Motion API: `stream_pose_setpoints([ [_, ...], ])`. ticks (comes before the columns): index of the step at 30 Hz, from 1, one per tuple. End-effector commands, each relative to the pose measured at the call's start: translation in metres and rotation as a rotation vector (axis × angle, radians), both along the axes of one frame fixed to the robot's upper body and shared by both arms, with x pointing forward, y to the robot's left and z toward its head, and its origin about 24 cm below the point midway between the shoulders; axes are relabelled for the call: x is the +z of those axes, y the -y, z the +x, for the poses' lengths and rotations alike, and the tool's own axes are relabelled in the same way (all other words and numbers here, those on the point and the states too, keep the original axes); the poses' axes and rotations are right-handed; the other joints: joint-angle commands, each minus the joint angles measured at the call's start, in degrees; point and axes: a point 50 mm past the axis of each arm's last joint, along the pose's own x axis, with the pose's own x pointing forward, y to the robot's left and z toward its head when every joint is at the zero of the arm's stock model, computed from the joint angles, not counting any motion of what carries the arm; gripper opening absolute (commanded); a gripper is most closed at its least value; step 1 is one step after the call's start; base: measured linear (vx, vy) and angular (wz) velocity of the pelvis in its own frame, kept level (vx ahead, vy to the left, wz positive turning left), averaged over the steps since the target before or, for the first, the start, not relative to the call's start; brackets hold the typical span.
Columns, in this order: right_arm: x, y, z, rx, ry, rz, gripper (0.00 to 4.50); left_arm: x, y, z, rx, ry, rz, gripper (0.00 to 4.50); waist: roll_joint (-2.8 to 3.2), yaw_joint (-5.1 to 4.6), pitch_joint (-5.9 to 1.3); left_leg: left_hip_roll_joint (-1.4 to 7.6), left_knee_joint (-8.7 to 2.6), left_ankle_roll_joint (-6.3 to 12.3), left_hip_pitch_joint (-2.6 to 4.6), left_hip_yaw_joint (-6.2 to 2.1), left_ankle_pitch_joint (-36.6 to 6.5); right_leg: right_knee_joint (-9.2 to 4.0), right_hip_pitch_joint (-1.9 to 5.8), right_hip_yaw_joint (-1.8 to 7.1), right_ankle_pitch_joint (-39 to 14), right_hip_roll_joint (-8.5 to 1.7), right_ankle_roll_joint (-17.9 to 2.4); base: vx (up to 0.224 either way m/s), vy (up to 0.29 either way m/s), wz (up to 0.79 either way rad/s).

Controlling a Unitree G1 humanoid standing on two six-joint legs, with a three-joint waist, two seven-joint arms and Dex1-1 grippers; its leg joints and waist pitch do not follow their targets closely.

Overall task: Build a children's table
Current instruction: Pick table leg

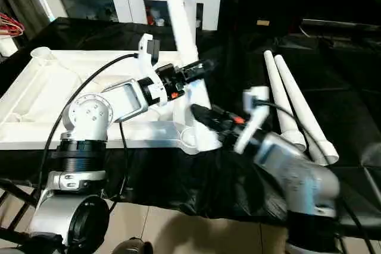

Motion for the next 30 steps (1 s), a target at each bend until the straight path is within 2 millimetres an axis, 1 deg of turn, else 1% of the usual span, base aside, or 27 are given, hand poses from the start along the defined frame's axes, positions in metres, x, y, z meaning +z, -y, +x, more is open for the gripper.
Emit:
stream_pose_setpoints([
  [1, 0.0, -0.007, 0.004, -0.038, 0.009, -0.07, 1.87, 0.006, 0.0, -0.001, 0.048, 0.042, 0.039, 3.42, -0.46, 0.32, -4.36, 1.51, -3.47, -0.34, 0.79, -0.88, -7.02, -4.34, 3.25, 1.99, -9.85, -4.2, -7.24, 0.0, 0.0, 0.0],
  [2, 0.001, -0.01, 0.005, -0.04, 0.021, -0.079, 1.87, 0.006, 0.0, -0.001, 0.074, 0.048, 0.051, 3.32, -0.33, 0.33, -4.35, 1.51, -3.48, -0.27, 0.8, -0.84, -7.36, -4.34, 3.18, 2.04, -9.37, -4.14, -7.25, 0.0, 0.0, 0.0],
  [3, 0.001, -0.015, 0.005, -0.042, 0.036, -0.091, 1.87, 0.005, 0.001, -0.001, 0.116, 0.031, 0.041, 3.29, -0.08, 0.23, -4.36, 1.62, -3.45, -0.41, 0.73, -0.9, -7.88, -4.29, 3.17, 2.05, -8.28, -4.08, -7.53, 0.0, 0.0, 0.0],
  [4, 0.001, -0.015, 0.005, -0.042, 0.037, -0.093, 1.87, 0.005, 0.001, -0.001, 0.119, 0.031, 0.041, 3.14, -0.18, 0.22, -4.49, 1.47, -3.43, -0.32, 0.84, -0.87, -7.72, -4.19, 3.2, 2.01, -7.42, -3.96, -7.64, 0.0, 0.0, 0.0],
  [5, 0.002, -0.018, 0.006, -0.041, 0.056, -0.113, 1.87, 0.005, 0.001, 0.0, 0.153, 0.037, 0.052, 3.14, -0.25, 0.31, -4.47, 1.52, -3.39, -0.27, 0.9, -0.86, -7.71, -4.23, 3.13, 2.04, -7.19, -3.97, -7.67, 0.0, 0.0, 0.0],
  [6, 0.003, -0.02, 0.005, -0.029, 0.066, -0.12, 1.87, 0.005, 0.002, 0.001, 0.167, 0.041, 0.053, 2.99, -0.72, 0.26, -4.28, 1.46, -3.42, -0.15, 0.7, -0.77, -7.45, -4.25, 3.2, 2.06, -6.55, -3.9, -7.57, 0.0, 0.0, 0.0],
  [7, 0.004, -0.022, 0.005, -0.022, 0.073, -0.124, 1.87, 0.006, 0.002, 0.001, 0.175, 0.043, 0.052, 2.9, -0.5, 0.46, -4.36, 1.48, -3.42, -0.13, 0.73, -0.88, -7.16, -4.05, 3.26, 2.03, -6.32, -3.96, -7.56, 0.0, 0.0, 0.0],
  [8, 0.004, -0.023, 0.005, -0.019, 0.076, -0.129, 1.87, 0.005, 0.002, 0.002, 0.188, 0.039, 0.056, 2.86, -0.8, 0.3, -4.27, 1.44, -3.42, 0.17, 0.63, -0.78, -7.01, -4.15, 3.26, 2.04, -6.29, -3.92, -7.21, 0.0, 0.0, 0.0],
  [10, 0.004, -0.028, 0.005, -0.02, 0.083, -0.145, 1.87, 0.001, 0.0, 0.004, 0.214, 0.02, 0.066, 2.79, -0.81, 0.35, -4.53, 1.42, -3.31, 0.28, 0.6, -0.82, -6.23, -3.9, 3.39, 2.02, -6.28, -4.08, -7.19, 0.0, 0.0, 0.0],
  [11, 0.004, -0.029, 0.005, -0.024, 0.087, -0.151, 1.87, 0.0, 0.0, 0.005, 0.22, 0.019, 0.071, 2.54, -0.78, 0.3, -4.51, 1.4, -3.29, 0.29, 0.58, -0.79, -6.04, -3.94, 3.34, 2.01, -6.3, -4.04, -7.13, 0.0, 0.0, 0.0],
  [12, 0.005, -0.031, 0.006, -0.029, 0.092, -0.156, 1.87, -0.001, -0.002, 0.006, 0.242, 0.009, 0.078, 2.54, -0.82, 0.26, -4.62, 1.4, -3.25, 0.37, 0.61, -0.79, -5.79, -3.92, 3.37, 2.02, -6.17, -4.03, -7.13, 0.0, 0.0, 0.0],
  [14, 0.005, -0.032, 0.008, -0.034, 0.099, -0.161, 1.87, -0.001, -0.003, 0.007, 0.277, 0.001, 0.089, 2.43, -0.72, 0.25, -4.61, 1.41, -3.24, 0.35, 0.61, -0.79, -6.01, -3.91, 3.34, 2.02, -6.34, -4.04, -7.16, 0.0, 0.0, 0.0],
  [18, 0.007, -0.032, 0.01, -0.04, 0.116, -0.179, 1.87, 0.0, -0.004, 0.008, 0.285, 0.006, 0.077, 2.1, -0.79, 0.36, -4.7, 1.38, -3.15, 0.37, 0.56, -0.79, -5.56, -3.74, 3.36, 2.01, -5.7, -4.04, -7.38, 0.0, 0.0, 0.0],
  [21, 0.007, -0.032, 0.009, -0.034, 0.119, -0.185, 1.87, 0.001, -0.005, 0.008, 0.276, 0.018, 0.061, 1.99, -0.73, 0.41, -4.72, 1.41, -3.11, 0.38, 0.63, -0.75, -5.72, -3.7, 3.3, 2.03, -5.38, -4.03, -7.62, 0.0, 0.0, 0.0],
  [23, 0.007, -0.033, 0.009, -0.018, 0.106, -0.166, 1.87, 0.004, -0.004, 0.005, 0.224, 0.052, 0.039, 1.96, -0.71, 0.38, -4.75, 1.36, -3.05, 0.58, 0.58, -0.75, -5.37, -3.63, 3.35, 2.02, -4.79, -4.01, -7.75, 0.0, 0.0, 0.0],
  [24, 0.006, -0.03, 0.01, -0.006, 0.095, -0.152, 2.43, 0.008, -0.003, 0.002, 0.166, 0.097, 0.028, 1.94, -0.66, 0.38, -4.76, 1.34, -3.0, 0.71, 0.55, -0.73, -5.27, -3.6, 3.36, 2.03, -4.61, -3.99, -7.86, 0.0, 0.0, 0.0],
  [25, 0.006, -0.03, 0.01, -0.006, 0.095, -0.152, 2.57, 0.008, -0.003, 0.002, 0.166, 0.097, 0.028, 1.93, -0.73, 0.39, -4.71, 1.31, -3.04, 0.94, 0.61, -0.73, -5.32, -3.75, 3.33, 2.02, -4.94, -4.02, -7.82, 0.0, 0.0, 0.0],
  [26, 0.006, -0.028, 0.01, 0.001, 0.089, -0.142, 2.64, 0.01, -0.002, 0.0, 0.126, 0.128, 0.022, 1.91, -0.71, 0.48, -4.74, 1.37, -3.0, 0.98, 0.63, -0.7, -5.34, -3.69, 3.36, 2.05, -5.04, -4.07, -8.02, 0.0, 0.0, 0.0],
  [27, 0.007, -0.024, 0.01, 0.024, 0.084, -0.13, 2.64, 0.012, -0.001, -0.003, 0.064, 0.162, 0.015, 1.91, -0.57, 0.64, -4.82, 1.33, -2.99, 1.29, 0.7, -0.72, -5.41, -3.67, 3.35, 2.02, -5.31, -4.14, -8.27, 0.0, 0.0, 0.0],
  [28, 0.008, -0.019, 0.008, 0.091, 0.069, -0.093, 2.85, 0.015, -0.001, -0.007, -0.027, 0.206, 0.002, 1.88, -0.35, 0.75, -4.83, 1.45, -2.96, 1.35, 0.82, -0.72, -5.56, -3.52, 3.26, 2.06, -5.4, -3.99, -8.52, 0.0, 0.0, 0.0],
  [29, 0.008, -0.019, 0.008, 0.091, 0.069, -0.093, 2.93, 0.015, -0.001, -0.007, -0.027, 0.206, 0.002, 1.88, -0.39, 0.82, -4.85, 1.51, -2.93, 1.43, 0.78, -0.73, -5.57, -3.47, 3.3, 2.04, -4.93, -4.02, -8.72, 0.0, 0.0, 0.0],
  [30, 0.009, -0.015, 0.005, 0.151, 0.079, -0.074, 2.93, 0.016, -0.001, -0.01, -0.084, 0.223, -0.013, 1.88, -0.28, 0.86, -4.83, 1.5, -2.86, 1.28, 0.66, -0.73, -5.55, -3.29, 3.24, 2.02, -3.97, -3.97, -9.17, 0.0, 0.0, 0.0],
])
